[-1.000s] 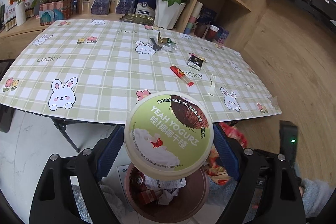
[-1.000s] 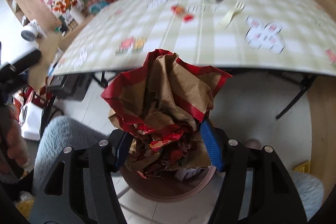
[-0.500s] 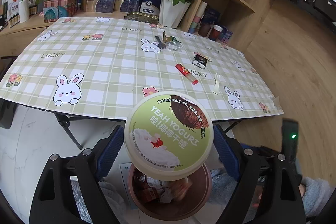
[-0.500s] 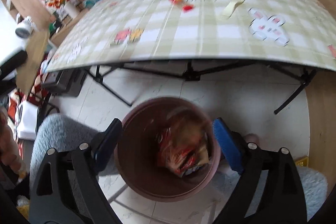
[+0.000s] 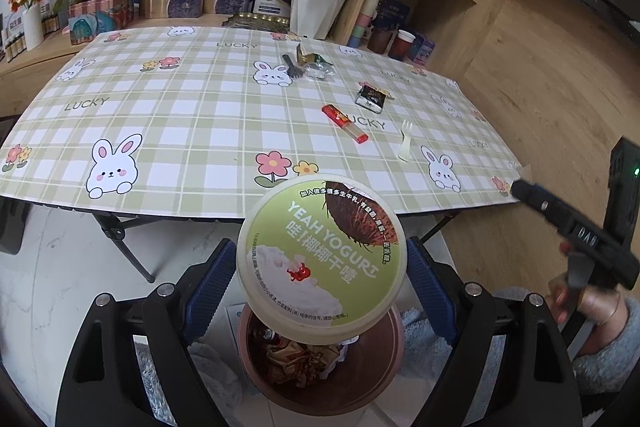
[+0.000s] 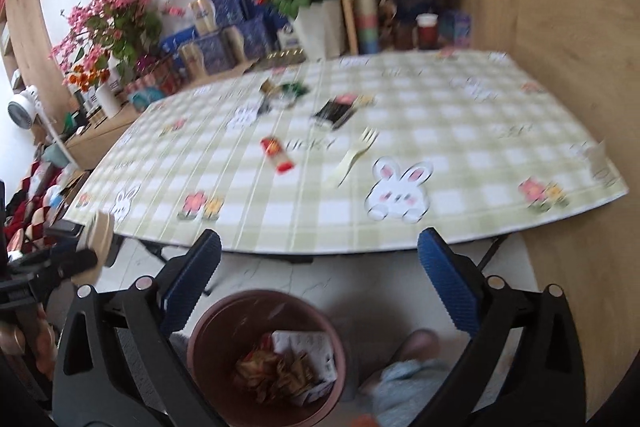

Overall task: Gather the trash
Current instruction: 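Lower the yogurt cup with the left tool into the bin and release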

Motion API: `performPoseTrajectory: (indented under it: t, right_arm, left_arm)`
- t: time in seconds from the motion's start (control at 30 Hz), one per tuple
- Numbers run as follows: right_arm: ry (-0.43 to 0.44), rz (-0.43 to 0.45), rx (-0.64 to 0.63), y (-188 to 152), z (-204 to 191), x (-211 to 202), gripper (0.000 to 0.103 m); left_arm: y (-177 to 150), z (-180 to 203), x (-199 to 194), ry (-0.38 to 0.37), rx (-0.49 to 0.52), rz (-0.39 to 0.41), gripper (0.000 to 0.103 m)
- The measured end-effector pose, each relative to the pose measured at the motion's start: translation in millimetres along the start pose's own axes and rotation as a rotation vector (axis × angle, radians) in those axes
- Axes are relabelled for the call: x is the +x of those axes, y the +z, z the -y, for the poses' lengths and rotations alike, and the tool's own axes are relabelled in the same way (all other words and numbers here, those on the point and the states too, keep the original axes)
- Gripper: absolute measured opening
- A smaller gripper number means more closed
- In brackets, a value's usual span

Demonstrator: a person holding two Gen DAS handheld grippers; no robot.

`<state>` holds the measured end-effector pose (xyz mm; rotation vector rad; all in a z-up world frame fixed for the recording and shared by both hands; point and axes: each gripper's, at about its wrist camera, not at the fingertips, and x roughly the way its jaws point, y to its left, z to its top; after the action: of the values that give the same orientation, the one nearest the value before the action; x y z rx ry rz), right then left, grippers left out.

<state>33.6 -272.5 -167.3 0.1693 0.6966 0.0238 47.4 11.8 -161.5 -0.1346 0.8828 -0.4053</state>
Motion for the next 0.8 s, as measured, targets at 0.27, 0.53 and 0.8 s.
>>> performPoseTrajectory:
  t: [0.27, 0.53, 0.8]
  right_arm:
    - [-0.035, 0.045, -0.030, 3.0, 3.1, -9.9, 0.097]
    - [-0.040, 0.051, -0.040, 0.8, 3.0, -14.5, 0.097]
    - [-0.048, 0.037, -0.014, -3.8, 9.3, -15.0, 0.097]
  left_arm:
    - [-6.5, 16.2, 15.1, 0.021, 0.064, -0.066, 0.083]
    - [-10.6, 36.0, 24.6, 0.013, 0.136, -0.098, 0.083]
    - [-17.6, 47.3, 29.0, -0.024, 0.171, -0.108, 0.092]
